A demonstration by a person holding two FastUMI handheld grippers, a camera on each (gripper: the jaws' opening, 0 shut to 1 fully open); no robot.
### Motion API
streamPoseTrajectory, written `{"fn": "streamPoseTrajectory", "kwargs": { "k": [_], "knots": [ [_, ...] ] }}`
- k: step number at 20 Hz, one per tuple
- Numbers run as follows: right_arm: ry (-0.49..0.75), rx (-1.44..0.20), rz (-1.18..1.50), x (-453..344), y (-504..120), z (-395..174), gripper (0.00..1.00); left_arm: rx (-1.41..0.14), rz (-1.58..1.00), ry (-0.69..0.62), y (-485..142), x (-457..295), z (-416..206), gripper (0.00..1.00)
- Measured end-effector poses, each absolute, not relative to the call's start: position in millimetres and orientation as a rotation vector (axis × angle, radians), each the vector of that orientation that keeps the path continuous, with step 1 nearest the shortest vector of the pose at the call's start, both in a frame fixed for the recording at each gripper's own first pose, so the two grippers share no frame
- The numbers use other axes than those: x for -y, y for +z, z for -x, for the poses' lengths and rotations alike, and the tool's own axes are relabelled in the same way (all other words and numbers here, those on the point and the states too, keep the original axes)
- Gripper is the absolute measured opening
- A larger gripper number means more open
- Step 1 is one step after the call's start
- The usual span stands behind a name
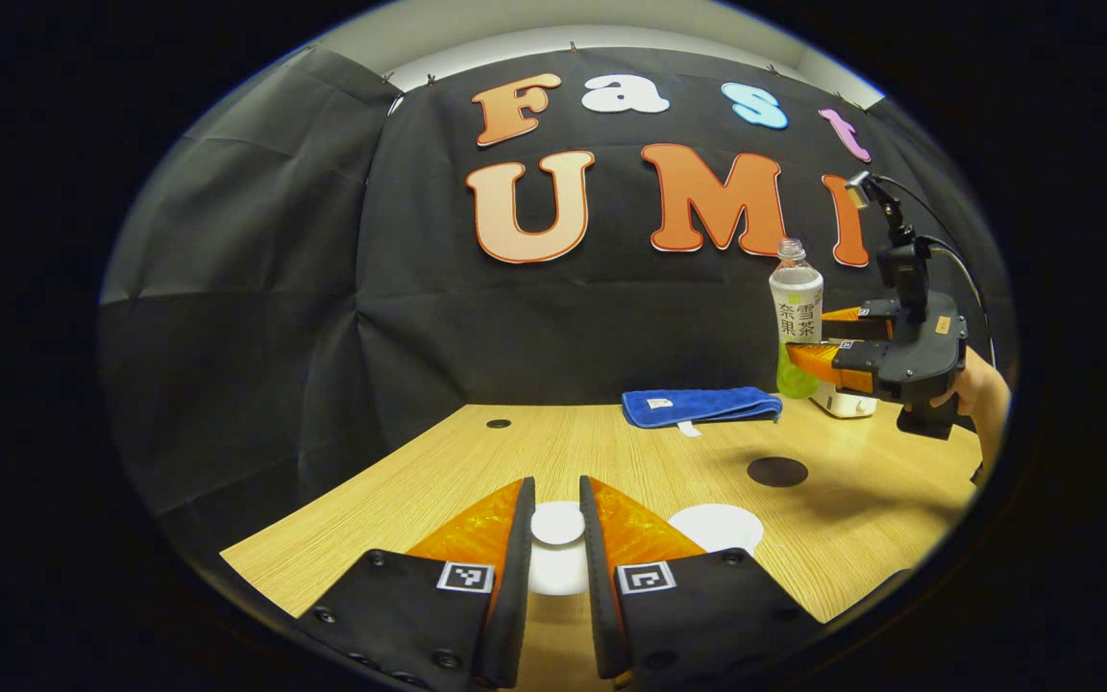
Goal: Open the teacup lid with one hand, grasp the water bottle and pour water into the teacup with the other hand; after pouring, place the water bottle on the coaster and then close the teacup lid.
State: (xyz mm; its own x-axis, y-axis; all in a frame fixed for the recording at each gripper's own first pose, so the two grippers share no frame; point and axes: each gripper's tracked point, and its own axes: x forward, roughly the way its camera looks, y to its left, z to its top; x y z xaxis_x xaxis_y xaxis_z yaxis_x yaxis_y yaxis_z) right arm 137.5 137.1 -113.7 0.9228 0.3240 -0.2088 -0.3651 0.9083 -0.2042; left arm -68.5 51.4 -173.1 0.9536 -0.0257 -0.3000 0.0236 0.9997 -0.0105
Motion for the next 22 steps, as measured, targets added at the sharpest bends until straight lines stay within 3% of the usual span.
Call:
{"fn": "streamPoseTrajectory", "kwargs": {
  "k": [8,22],
  "knots": [
    [0.355,-0.329,-0.019,-129,-164,-145,0.63,-0.273,0.038,-0.031,-164,-42,66,0.31],
    [0.376,-0.508,-0.101,-133,-233,-129,0.63,-0.260,0.070,-0.095,-160,-7,54,0.33]
  ]
}}
